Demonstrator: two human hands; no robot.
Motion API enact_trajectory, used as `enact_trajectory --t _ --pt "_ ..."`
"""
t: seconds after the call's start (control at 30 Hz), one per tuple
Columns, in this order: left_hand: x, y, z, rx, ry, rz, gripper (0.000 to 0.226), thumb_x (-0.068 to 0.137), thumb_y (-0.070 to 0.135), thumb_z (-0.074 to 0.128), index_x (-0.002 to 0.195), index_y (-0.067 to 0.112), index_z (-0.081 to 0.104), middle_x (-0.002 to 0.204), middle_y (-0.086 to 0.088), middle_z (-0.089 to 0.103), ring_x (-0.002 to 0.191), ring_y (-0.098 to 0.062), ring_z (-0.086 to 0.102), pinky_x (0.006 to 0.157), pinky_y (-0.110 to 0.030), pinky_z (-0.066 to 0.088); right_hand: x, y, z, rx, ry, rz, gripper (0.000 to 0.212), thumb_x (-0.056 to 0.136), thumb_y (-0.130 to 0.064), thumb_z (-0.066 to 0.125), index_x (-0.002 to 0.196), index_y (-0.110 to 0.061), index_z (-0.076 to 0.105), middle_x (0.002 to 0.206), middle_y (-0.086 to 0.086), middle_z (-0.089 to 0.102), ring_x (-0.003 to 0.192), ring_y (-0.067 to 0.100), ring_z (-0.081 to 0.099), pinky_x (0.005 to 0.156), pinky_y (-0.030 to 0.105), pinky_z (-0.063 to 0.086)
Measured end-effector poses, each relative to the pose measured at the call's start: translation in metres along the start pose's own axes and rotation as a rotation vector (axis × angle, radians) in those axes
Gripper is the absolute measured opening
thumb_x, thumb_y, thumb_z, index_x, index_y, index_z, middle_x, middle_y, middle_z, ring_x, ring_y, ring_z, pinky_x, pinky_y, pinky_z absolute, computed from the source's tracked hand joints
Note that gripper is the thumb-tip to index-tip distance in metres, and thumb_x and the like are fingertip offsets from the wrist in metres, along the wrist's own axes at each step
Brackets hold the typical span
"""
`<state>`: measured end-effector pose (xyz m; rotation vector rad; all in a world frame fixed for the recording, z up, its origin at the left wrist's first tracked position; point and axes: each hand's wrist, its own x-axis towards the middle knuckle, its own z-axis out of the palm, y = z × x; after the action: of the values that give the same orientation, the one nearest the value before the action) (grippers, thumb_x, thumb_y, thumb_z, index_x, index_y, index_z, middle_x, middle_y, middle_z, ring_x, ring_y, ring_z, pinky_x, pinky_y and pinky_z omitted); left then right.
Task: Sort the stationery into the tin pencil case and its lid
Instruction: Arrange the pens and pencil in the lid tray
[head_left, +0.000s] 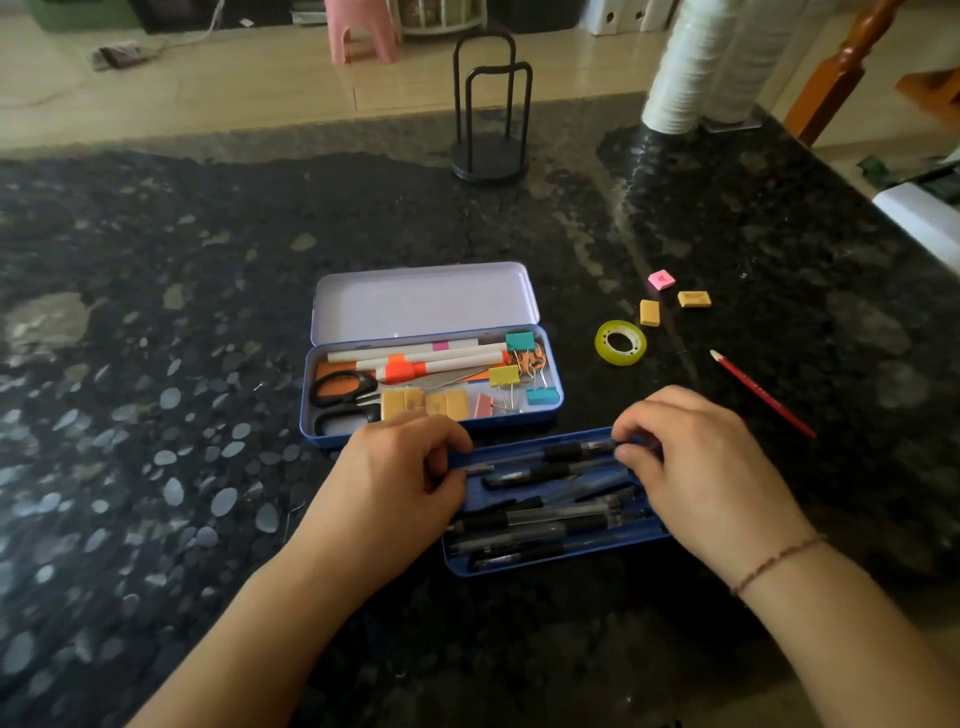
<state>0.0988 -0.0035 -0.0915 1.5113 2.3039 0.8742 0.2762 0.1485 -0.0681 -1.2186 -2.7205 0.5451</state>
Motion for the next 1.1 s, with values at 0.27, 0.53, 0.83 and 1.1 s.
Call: enact_trajectory --t 0.27,0.53,0.83,1.1 --pt "0.000 0.002 0.001 -0.009 0.029 0.001 0.019 0.073 0.008 0.074 0.083 0.024 0.070 0.071 0.014 0.057 0.061 -0.004 0.054 0.059 -0.026 0.051 0.003 -0.002 0.011 -0.024 0.057 -0.010 0.009 0.085 -0.027 0.066 0.092 -0.027 0.061 0.091 -0.009 0.053 0.084 0.009 0.053 0.068 0.022 0.048" --pt "-0.002 0.005 -0.001 -0.008 -0.039 0.068 0.017 0.078 0.035 0.069 0.093 0.027 0.071 0.089 0.015 0.058 0.072 -0.003 0.058 0.065 -0.027 0.054 0.003 -0.002 0.018 -0.004 0.073 -0.051 0.011 0.084 -0.034 0.065 0.089 -0.026 0.059 0.082 -0.010 0.052 0.078 0.010 0.053 0.060 0.025 0.049" --pt "0.001 0.003 -0.001 0.015 -0.032 0.047 0.014 0.075 0.030 0.076 0.088 0.027 0.072 0.080 0.015 0.059 0.069 -0.001 0.056 0.063 -0.027 0.054 0.004 0.011 0.002 0.086 0.012 -0.030 0.020 0.086 -0.008 0.063 0.097 -0.022 0.072 0.097 -0.009 0.063 0.088 0.005 0.057 0.078 0.012 0.040" --pt "0.001 0.001 -0.003 0.026 -0.073 0.117 0.017 0.075 0.025 0.077 0.092 0.025 0.074 0.079 0.013 0.062 0.069 -0.004 0.059 0.063 -0.030 0.055 0.003 0.008 0.003 0.092 0.006 -0.064 0.020 0.082 -0.019 0.071 0.100 -0.027 0.069 0.094 -0.011 0.060 0.083 0.005 0.056 0.075 0.026 0.054"
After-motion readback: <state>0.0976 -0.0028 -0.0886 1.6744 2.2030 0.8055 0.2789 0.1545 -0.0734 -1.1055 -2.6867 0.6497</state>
